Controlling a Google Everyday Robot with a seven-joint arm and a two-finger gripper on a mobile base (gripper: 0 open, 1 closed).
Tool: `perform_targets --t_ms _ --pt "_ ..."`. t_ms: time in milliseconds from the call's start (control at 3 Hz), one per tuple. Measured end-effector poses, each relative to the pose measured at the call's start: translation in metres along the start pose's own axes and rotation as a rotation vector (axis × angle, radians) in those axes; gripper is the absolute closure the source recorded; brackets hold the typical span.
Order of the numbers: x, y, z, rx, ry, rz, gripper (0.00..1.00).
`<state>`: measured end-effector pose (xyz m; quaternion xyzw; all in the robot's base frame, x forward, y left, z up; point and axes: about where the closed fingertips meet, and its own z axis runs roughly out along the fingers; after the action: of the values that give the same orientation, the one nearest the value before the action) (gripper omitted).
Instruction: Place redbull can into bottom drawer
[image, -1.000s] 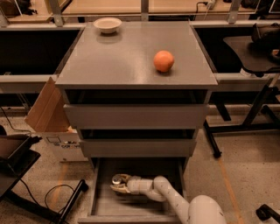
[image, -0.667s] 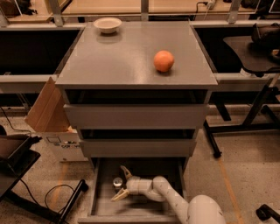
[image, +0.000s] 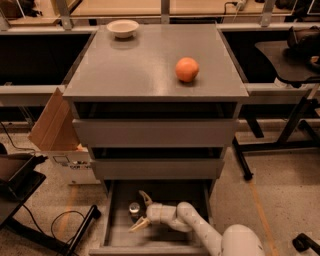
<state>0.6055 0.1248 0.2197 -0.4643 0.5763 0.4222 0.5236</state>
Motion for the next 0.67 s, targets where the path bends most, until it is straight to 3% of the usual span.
perform_targets --t_ms 333,667 --pt "-0.009 0.014 -0.037 0.02 0.032 0.006 0.0" --pt "-0.027 0.008 -0.122 0.174 0.143 -0.02 0.0"
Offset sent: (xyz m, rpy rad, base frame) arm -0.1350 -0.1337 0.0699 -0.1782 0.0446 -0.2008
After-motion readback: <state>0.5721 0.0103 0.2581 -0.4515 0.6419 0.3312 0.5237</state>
